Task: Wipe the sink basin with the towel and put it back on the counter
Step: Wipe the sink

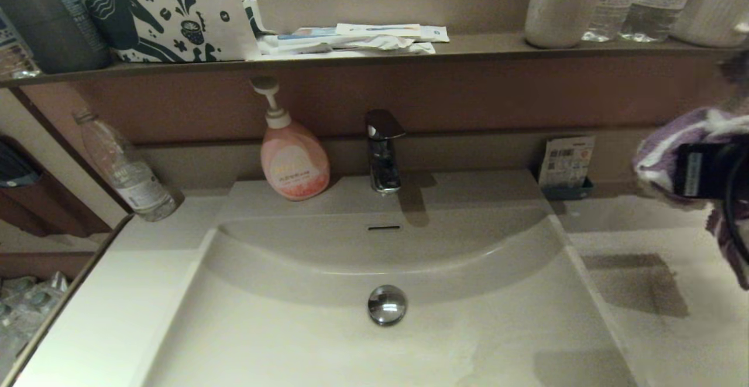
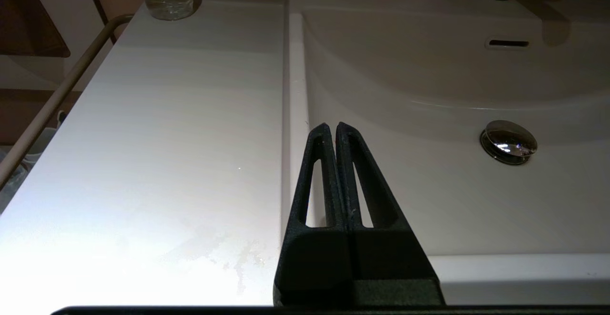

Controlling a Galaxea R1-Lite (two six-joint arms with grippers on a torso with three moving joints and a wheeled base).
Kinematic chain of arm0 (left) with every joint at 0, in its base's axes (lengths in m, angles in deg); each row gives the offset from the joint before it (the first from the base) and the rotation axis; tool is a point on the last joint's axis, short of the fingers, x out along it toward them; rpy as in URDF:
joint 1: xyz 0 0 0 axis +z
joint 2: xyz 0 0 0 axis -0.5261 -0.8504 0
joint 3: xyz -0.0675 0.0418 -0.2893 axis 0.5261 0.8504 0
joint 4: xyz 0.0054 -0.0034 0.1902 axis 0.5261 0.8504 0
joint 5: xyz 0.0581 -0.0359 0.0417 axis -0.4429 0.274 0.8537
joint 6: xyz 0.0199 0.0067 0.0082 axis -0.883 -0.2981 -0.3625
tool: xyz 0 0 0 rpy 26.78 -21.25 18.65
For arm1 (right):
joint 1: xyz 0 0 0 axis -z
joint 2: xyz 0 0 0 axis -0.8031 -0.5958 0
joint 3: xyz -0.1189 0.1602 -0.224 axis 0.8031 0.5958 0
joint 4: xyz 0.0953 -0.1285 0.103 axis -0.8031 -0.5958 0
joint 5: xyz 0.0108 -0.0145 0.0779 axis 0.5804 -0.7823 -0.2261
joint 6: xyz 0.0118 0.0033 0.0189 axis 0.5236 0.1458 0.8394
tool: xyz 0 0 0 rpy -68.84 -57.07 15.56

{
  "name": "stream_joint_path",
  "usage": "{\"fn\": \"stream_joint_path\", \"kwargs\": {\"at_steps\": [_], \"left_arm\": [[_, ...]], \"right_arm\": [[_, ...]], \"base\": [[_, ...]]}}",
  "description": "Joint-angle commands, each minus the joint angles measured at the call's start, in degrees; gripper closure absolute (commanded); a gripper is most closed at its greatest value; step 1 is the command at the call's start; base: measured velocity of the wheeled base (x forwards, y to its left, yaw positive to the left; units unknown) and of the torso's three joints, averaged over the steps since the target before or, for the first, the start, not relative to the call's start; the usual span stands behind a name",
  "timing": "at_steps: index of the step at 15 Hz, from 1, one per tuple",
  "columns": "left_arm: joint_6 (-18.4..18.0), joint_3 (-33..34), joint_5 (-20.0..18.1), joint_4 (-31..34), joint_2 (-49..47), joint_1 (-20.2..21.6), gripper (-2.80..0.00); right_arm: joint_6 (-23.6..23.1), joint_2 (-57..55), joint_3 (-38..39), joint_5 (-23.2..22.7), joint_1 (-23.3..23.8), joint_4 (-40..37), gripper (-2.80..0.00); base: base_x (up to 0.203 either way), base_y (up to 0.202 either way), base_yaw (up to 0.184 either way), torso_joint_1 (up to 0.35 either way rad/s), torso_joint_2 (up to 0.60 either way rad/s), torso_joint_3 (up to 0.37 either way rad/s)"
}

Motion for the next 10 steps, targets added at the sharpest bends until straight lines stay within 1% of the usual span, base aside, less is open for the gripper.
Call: {"fn": "stream_joint_path", "kwargs": {"at_steps": [1, 2, 4, 6, 8, 9, 10], "left_arm": [[0.0, 0.0, 0.0, 0.0, 0.0, 0.0, 0.0], [0.0, 0.0, 0.0, -0.1, 0.0, 0.0, 0.0], [0.0, 0.0, 0.0, -0.1, 0.0, 0.0, 0.0], [0.0, 0.0, 0.0, 0.0, 0.0, 0.0, 0.0], [0.0, 0.0, 0.0, 0.0, 0.0, 0.0, 0.0], [0.0, 0.0, 0.0, 0.0, 0.0, 0.0, 0.0], [0.0, 0.0, 0.0, 0.0, 0.0, 0.0, 0.0]], "right_arm": [[-0.6, 6.5, -1.5, 0.2, 2.1, -7.5, 0.0], [-1.4, 8.6, -0.8, 0.1, 2.2, -12.1, 0.0], [-2.3, 11.7, 3.9, 0.2, 1.6, -17.4, 0.0], [-5.3, 14.1, 9.7, 0.2, 1.1, -18.8, 0.0], [-11.1, 16.2, 15.5, -0.7, 1.0, -19.0, 0.0], [-12.8, 16.4, 17.5, -3.3, 1.2, -19.1, 0.0], [-13.2, 16.3, 18.9, -5.5, 1.3, -19.2, 0.0]], "base": [[0.0, 0.0, 0.0, 0.0, 0.0, 0.0], [0.0, 0.0, 0.0, 0.0, 0.0, 0.0], [0.0, 0.0, 0.0, 0.0, 0.0, 0.0], [0.0, 0.0, 0.0, 0.0, 0.0, 0.0], [0.0, 0.0, 0.0, 0.0, 0.0, 0.0], [0.0, 0.0, 0.0, 0.0, 0.0, 0.0], [0.0, 0.0, 0.0, 0.0, 0.0, 0.0]]}}
